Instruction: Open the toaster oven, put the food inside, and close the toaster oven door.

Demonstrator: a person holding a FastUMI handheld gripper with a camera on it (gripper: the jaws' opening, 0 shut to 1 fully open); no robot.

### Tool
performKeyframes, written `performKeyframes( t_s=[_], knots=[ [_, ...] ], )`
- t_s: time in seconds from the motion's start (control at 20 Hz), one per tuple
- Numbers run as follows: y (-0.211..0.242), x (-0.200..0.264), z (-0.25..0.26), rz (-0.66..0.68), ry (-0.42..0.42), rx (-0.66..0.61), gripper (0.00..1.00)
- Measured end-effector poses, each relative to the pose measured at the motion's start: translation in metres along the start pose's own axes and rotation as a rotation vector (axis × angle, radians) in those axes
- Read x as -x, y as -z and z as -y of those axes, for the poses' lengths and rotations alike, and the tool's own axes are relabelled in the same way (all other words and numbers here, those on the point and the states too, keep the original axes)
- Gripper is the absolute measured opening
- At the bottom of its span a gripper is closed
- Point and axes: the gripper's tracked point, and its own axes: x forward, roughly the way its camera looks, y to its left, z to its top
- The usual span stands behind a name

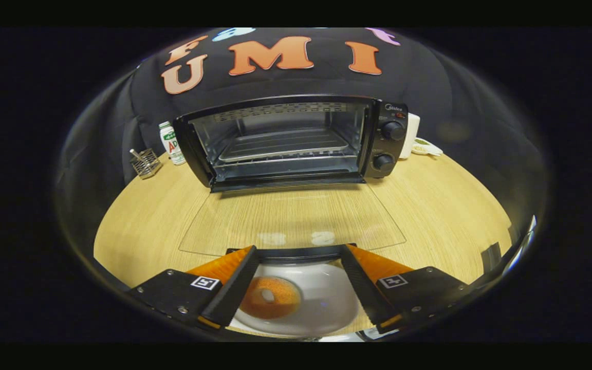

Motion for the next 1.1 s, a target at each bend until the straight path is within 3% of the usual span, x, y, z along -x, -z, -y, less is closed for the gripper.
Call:
performKeyframes(
  t_s=[0.6, 1.1],
  knots=[
    [0.022, 0.062, -0.007, 0.024, -0.007, 0.0, 0.98],
    [0.069, 0.049, -0.03, -0.067, -0.033, 0.029, 0.98]
  ],
)
